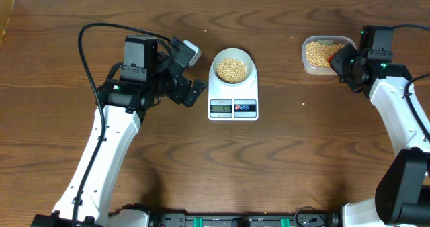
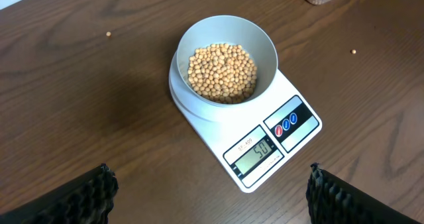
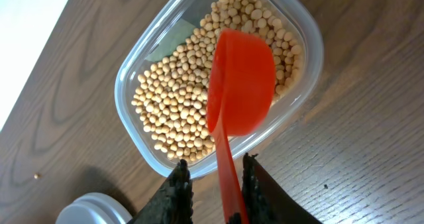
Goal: Scoop item into bowl and weigh 50g on scale
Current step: 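Lower the red scoop into the tub and release it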
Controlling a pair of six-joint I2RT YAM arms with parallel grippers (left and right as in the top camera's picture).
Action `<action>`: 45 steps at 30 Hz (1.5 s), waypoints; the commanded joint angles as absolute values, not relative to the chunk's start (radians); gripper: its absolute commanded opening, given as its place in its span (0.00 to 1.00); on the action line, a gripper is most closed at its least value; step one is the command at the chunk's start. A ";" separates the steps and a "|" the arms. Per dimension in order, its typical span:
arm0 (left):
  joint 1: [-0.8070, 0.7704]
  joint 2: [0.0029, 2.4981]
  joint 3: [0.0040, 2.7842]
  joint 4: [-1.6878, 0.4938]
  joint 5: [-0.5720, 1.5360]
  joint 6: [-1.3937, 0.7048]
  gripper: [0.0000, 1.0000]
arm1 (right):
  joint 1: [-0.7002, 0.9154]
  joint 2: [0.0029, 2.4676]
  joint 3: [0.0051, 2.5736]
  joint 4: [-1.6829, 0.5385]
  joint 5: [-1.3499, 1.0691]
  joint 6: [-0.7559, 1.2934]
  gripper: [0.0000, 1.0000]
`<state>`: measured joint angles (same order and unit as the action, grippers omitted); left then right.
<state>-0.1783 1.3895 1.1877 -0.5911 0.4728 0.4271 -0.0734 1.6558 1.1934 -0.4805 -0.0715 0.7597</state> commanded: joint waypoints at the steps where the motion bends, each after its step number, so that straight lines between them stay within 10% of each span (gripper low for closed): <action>1: -0.176 1.388 1.184 -0.591 0.486 0.445 0.94 | -0.070 1.661 1.182 -0.479 -0.054 0.774 0.33; 12: -0.176 1.388 1.184 -0.591 0.486 0.445 0.94 | -0.070 1.680 1.182 -0.462 -0.051 0.772 0.57; 19: -0.176 1.388 1.184 -0.591 0.486 0.445 0.94 | -0.070 1.679 1.182 -0.460 -0.036 0.653 0.99; 35: -0.176 1.388 1.184 -0.591 0.486 0.445 0.94 | -0.071 1.645 1.409 -0.787 -0.124 0.039 0.99; 45: -0.176 1.388 1.184 -0.591 0.486 0.445 0.94 | -0.071 1.644 1.415 -0.790 -0.126 0.028 0.99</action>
